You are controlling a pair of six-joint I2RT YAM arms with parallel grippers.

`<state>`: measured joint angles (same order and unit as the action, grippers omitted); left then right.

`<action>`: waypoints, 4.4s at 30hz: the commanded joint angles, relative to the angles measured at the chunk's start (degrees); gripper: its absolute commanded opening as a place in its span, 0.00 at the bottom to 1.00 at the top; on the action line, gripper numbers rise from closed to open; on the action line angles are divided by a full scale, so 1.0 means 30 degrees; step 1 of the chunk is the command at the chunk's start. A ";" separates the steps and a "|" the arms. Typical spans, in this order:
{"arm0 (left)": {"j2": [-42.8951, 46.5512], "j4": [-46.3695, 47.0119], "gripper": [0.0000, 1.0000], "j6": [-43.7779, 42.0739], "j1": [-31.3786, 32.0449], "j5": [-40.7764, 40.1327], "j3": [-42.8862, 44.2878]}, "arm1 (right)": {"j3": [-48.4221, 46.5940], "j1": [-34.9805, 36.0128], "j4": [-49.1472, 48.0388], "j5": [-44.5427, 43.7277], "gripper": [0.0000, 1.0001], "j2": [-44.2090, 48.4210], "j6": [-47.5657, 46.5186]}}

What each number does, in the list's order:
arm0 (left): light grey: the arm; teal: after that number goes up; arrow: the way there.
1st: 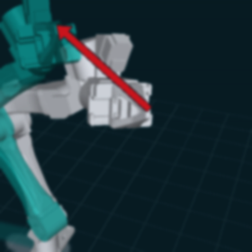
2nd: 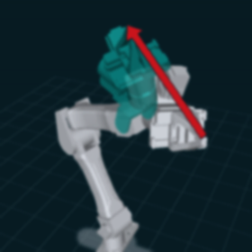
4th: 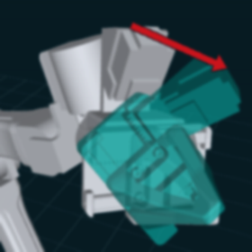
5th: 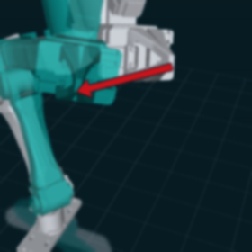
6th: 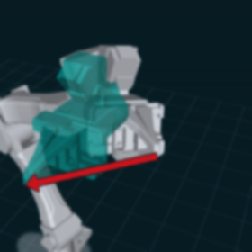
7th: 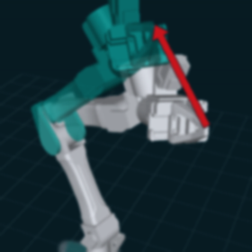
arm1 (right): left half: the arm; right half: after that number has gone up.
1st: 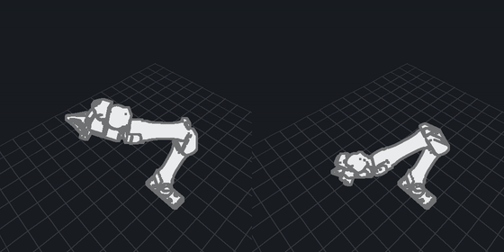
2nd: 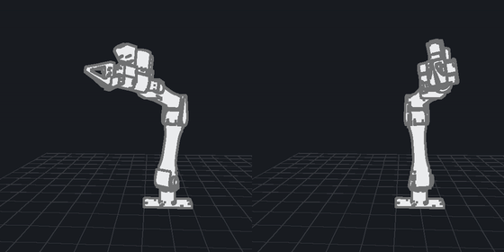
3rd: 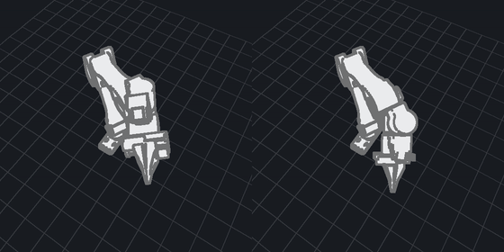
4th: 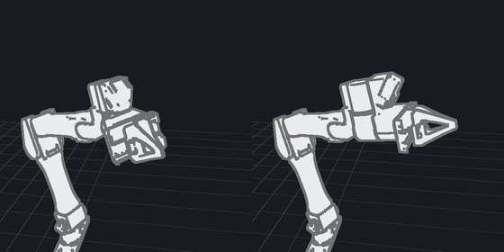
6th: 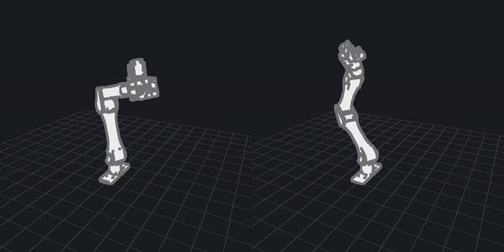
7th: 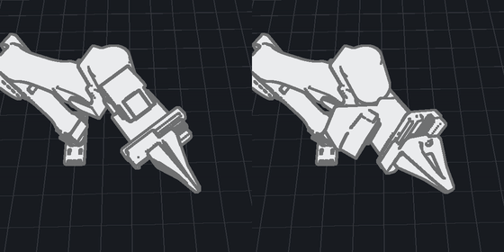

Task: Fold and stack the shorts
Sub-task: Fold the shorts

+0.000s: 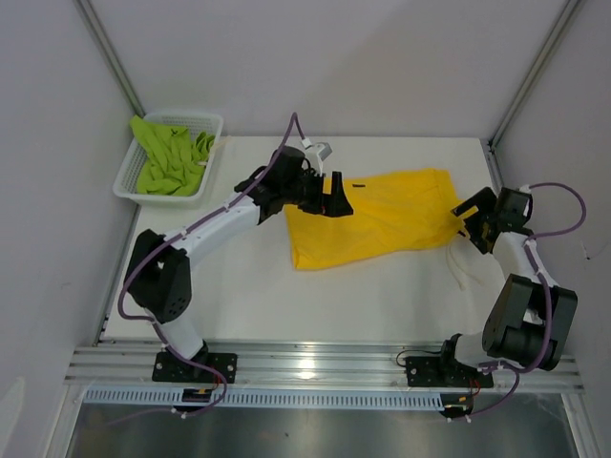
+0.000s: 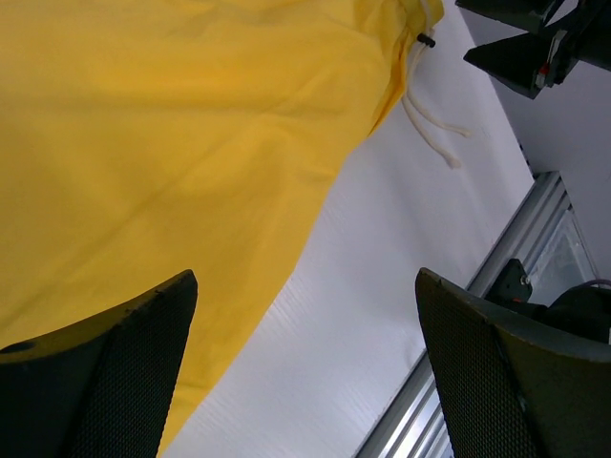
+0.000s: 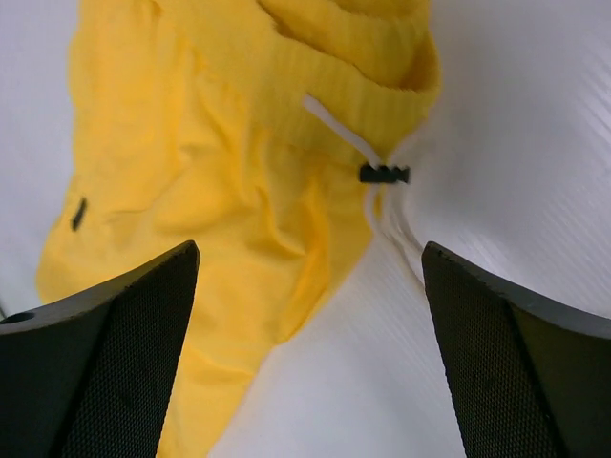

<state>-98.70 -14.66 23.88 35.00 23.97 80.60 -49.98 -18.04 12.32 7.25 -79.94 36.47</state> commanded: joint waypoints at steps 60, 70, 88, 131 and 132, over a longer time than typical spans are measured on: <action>-0.0438 -0.0973 0.94 -0.1426 0.0783 -0.3328 -0.0590 | 0.6083 0.9443 -0.4894 0.4000 0.83 0.0957 0.2813; -0.4568 -0.3929 0.96 -0.1631 0.1661 -0.4647 0.5585 | 0.4560 0.9589 -0.7209 0.3885 0.58 -0.3378 0.4043; -1.1368 -0.8708 0.93 -0.0638 0.3684 -0.9652 1.3038 | 0.4763 0.9645 -0.9905 0.3621 0.10 -0.5610 0.3781; -1.3538 -0.8418 0.20 -0.0459 0.3918 -1.1594 1.3448 | 0.4765 1.1141 -0.9790 0.2097 0.00 -0.5022 0.4162; -1.3508 -0.8358 0.11 -0.0605 0.3918 -1.1447 1.3244 | 0.4648 1.1141 -0.9673 0.2068 0.00 -0.4994 0.4162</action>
<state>-140.38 -40.29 23.42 46.50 -11.38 121.89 -34.30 14.94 -18.04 15.35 -94.06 49.36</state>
